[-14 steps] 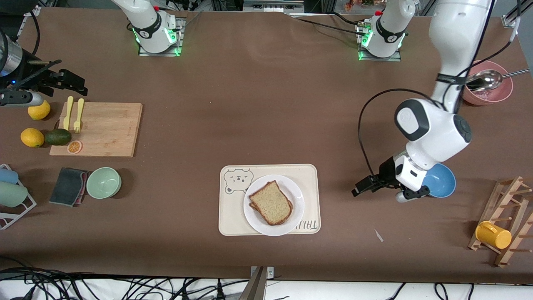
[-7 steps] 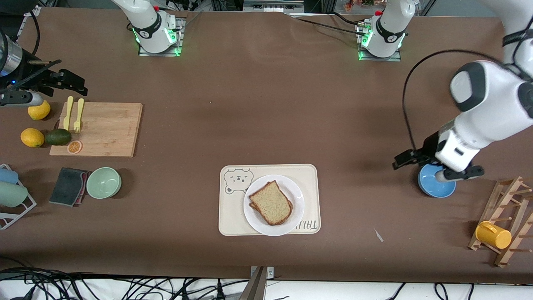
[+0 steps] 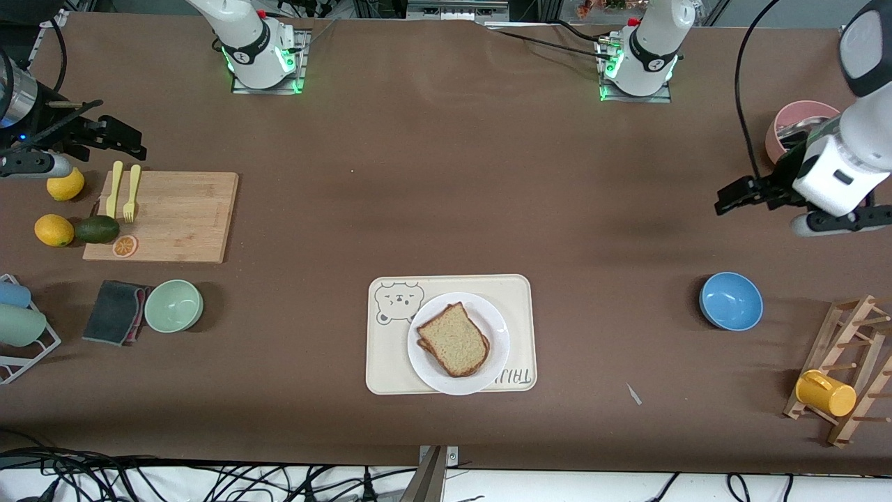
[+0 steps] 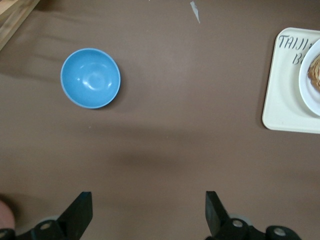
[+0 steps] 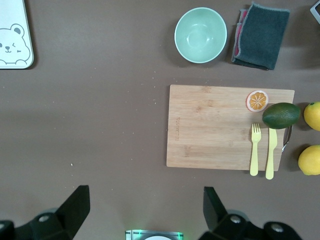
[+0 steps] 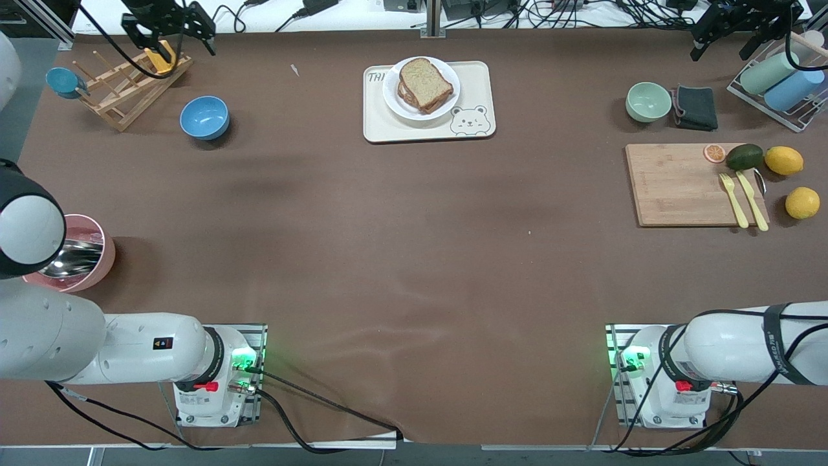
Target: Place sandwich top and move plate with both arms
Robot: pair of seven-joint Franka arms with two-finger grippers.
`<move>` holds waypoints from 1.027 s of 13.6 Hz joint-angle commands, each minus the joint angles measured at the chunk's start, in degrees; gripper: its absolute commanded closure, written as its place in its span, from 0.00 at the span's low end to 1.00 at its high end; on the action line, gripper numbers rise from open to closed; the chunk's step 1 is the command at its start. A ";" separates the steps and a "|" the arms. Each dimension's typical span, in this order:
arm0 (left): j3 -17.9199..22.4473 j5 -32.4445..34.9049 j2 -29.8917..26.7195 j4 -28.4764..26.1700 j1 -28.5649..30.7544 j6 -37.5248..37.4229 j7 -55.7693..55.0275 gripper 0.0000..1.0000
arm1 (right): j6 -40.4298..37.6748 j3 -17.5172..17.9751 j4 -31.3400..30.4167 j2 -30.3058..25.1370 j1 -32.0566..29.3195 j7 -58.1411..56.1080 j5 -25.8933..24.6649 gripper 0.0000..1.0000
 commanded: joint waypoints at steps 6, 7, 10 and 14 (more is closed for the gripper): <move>-0.45 1.96 -2.49 2.21 1.63 -3.27 1.50 0.00 | -0.56 -0.12 1.16 0.29 0.20 -0.41 -0.37 0.00; -0.54 1.96 -2.40 2.29 1.72 -3.27 1.50 0.00 | -0.47 -0.12 1.25 0.29 0.20 -0.41 -0.37 0.00; -0.45 1.96 -2.40 2.21 1.90 -3.36 1.59 0.00 | -0.30 -0.20 1.25 0.37 0.20 -0.41 -0.28 0.00; -0.71 1.96 -2.57 2.21 1.90 -3.10 1.59 0.00 | -0.38 -0.20 1.25 0.37 0.20 -0.41 -0.28 0.00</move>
